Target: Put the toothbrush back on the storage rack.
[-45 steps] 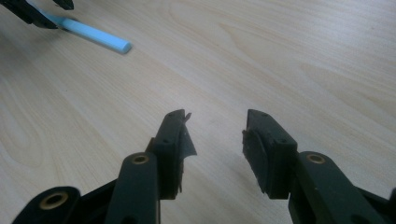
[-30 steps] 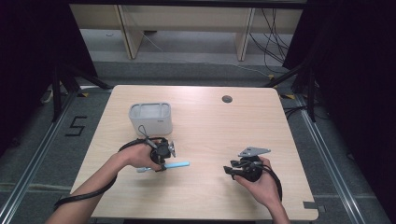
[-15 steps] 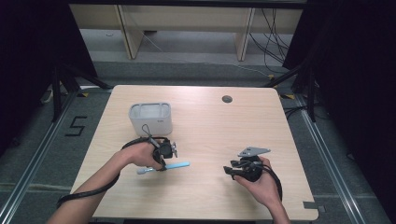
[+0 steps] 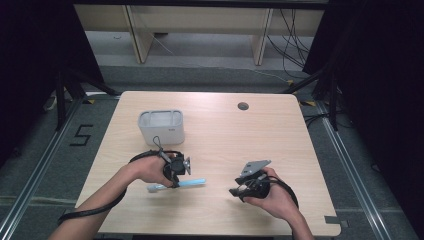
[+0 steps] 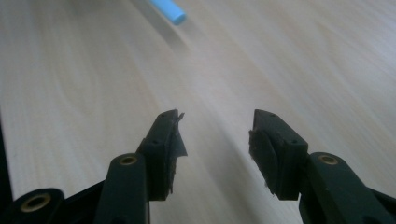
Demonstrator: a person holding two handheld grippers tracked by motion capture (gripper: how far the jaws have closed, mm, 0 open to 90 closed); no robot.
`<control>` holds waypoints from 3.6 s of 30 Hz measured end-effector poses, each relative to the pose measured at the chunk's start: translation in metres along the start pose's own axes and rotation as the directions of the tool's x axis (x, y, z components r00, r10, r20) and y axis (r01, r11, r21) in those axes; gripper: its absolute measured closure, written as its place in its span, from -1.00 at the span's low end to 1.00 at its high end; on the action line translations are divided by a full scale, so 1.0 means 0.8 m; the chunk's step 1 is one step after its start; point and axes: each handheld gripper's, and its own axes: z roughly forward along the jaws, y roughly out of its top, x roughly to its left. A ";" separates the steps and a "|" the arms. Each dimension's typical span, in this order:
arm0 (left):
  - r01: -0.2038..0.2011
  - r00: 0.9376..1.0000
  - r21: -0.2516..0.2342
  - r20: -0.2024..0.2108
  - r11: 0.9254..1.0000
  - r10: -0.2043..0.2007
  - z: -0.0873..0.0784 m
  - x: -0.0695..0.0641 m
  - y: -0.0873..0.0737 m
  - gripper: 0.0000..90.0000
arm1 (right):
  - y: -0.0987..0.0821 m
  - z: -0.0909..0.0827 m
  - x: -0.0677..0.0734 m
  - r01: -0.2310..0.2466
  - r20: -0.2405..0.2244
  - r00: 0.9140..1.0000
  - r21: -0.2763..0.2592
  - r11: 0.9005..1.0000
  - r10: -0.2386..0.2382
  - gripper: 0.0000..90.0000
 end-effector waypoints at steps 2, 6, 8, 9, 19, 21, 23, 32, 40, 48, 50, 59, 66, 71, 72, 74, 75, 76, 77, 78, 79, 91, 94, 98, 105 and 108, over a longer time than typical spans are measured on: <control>-0.014 1.000 -0.005 0.002 1.000 0.014 -0.002 -0.005 0.002 0.73 | 0.009 0.005 0.005 0.084 -0.034 0.996 0.018 0.996 -0.084 0.16; -0.077 0.997 -0.015 0.006 0.997 0.077 -0.006 -0.029 0.013 0.73 | 0.030 0.011 0.017 0.185 -0.081 0.980 0.038 0.982 -0.181 0.15; -0.088 0.996 -0.020 0.009 0.996 0.089 -0.006 -0.033 0.016 0.73 | 0.035 0.013 0.019 0.201 -0.099 0.975 0.039 0.979 -0.197 0.15; -0.098 0.995 -0.028 0.010 0.995 0.099 -0.007 -0.037 0.019 0.73 | 0.038 0.015 0.024 0.178 -0.116 0.978 0.048 0.983 -0.172 0.15; -0.149 0.989 -0.030 -0.018 0.988 0.148 -0.014 -0.052 0.031 0.73 | 0.051 0.035 0.039 0.236 -0.220 0.950 0.050 0.970 -0.220 0.31; -0.151 0.988 -0.029 -0.015 0.988 0.151 -0.014 -0.053 0.032 0.73 | 0.050 0.037 0.042 0.222 -0.237 0.950 0.056 0.973 -0.203 0.35; -0.157 0.988 -0.028 -0.011 0.987 0.157 -0.014 -0.055 0.033 0.73 | 0.050 0.040 0.042 0.237 -0.241 0.946 0.053 0.970 -0.218 0.39; -0.181 0.984 -0.030 -0.002 0.983 0.181 -0.015 -0.059 0.039 0.73 | 0.049 0.049 0.044 0.263 -0.261 0.935 0.056 0.963 -0.240 0.51; -0.190 0.982 -0.040 0.000 0.981 0.190 -0.018 -0.061 0.041 0.73 | 0.051 0.052 0.044 0.290 -0.275 0.922 0.021 0.957 -0.273 0.63; -0.201 0.980 -0.034 -0.002 0.979 0.201 -0.019 -0.062 0.042 0.73 | 0.050 0.052 0.045 0.267 -0.289 0.925 0.029 0.963 -0.248 0.72; -0.205 0.979 -0.033 0.001 0.978 0.205 -0.019 -0.062 0.042 0.73 | 0.050 0.052 0.045 0.280 -0.286 0.922 0.027 0.960 -0.261 0.73; -0.214 0.977 -0.030 0.006 0.976 0.215 -0.021 -0.062 0.043 0.73 | 0.050 0.050 0.046 0.298 -0.293 0.913 0.008 0.955 -0.283 0.75; -0.216 0.976 -0.027 0.005 0.976 0.216 -0.023 -0.064 0.043 0.73 | 0.050 0.049 0.047 0.294 -0.300 0.912 0.008 0.956 -0.279 0.75; -0.214 0.977 -0.037 -0.007 0.976 0.214 -0.024 -0.063 0.043 0.71 | 0.050 0.048 0.046 0.292 -0.293 0.914 -0.004 0.956 -0.280 0.75; -0.200 0.980 -0.062 -0.019 0.978 0.199 -0.027 -0.062 0.042 0.68 | 0.050 0.047 0.045 0.303 -0.281 0.914 -0.010 0.953 -0.294 0.75; -0.187 0.982 -0.097 -0.055 0.977 0.182 -0.034 -0.062 0.039 0.55 | 0.050 0.046 0.043 0.309 -0.274 0.913 -0.023 0.951 -0.303 0.75; -0.178 0.983 -0.123 -0.070 0.976 0.171 -0.038 -0.062 0.036 0.44 | 0.049 0.044 0.043 0.293 -0.276 0.918 -0.016 0.956 -0.286 0.75; -0.175 0.982 -0.157 -0.093 0.972 0.162 -0.043 -0.063 0.032 0.35 | 0.048 0.043 0.041 0.289 -0.274 0.919 -0.023 0.957 -0.284 0.75; -0.161 0.983 -0.202 -0.118 0.966 0.139 -0.047 -0.065 0.027 0.23 | 0.045 0.040 0.042 0.242 -0.267 0.935 -0.002 0.970 -0.234 0.75; -0.133 0.986 -0.248 -0.133 0.960 0.102 -0.052 -0.067 0.022 0.14 | 0.044 0.038 0.040 0.233 -0.257 0.940 0.000 0.973 -0.225 0.75; -0.133 0.986 -0.248 -0.133 0.960 0.102 -0.052 -0.067 0.022 0.12 | 0.044 0.038 0.040 0.233 -0.257 0.940 0.000 0.973 -0.225 0.75; 0.066 0.972 -0.697 -0.115 0.714 -0.203 -0.033 -0.102 -0.058 -0.07 | 0.016 0.019 0.011 0.089 -0.069 0.993 -0.144 0.986 -0.100 0.75; 0.192 0.935 -0.786 -0.035 0.587 -0.352 -0.015 -0.100 -0.077 -0.16 | 0.011 0.017 0.009 0.056 -0.033 0.997 -0.200 0.978 -0.064 0.75; 0.320 0.870 -0.834 0.071 0.450 -0.487 0.002 -0.093 -0.086 -0.22 | 0.006 0.014 0.010 0.004 0.007 1.000 -0.274 0.962 -0.002 0.75; 0.424 0.788 -0.860 0.195 0.284 -0.584 0.011 -0.075 -0.082 -0.25 | 0.010 0.017 0.019 -0.026 0.026 0.999 -0.368 0.930 0.039 0.75; 0.445 0.766 -0.865 0.232 0.233 -0.599 0.008 -0.069 -0.075 -0.28 | 0.013 0.018 0.022 -0.025 0.028 0.999 -0.379 0.925 0.038 0.75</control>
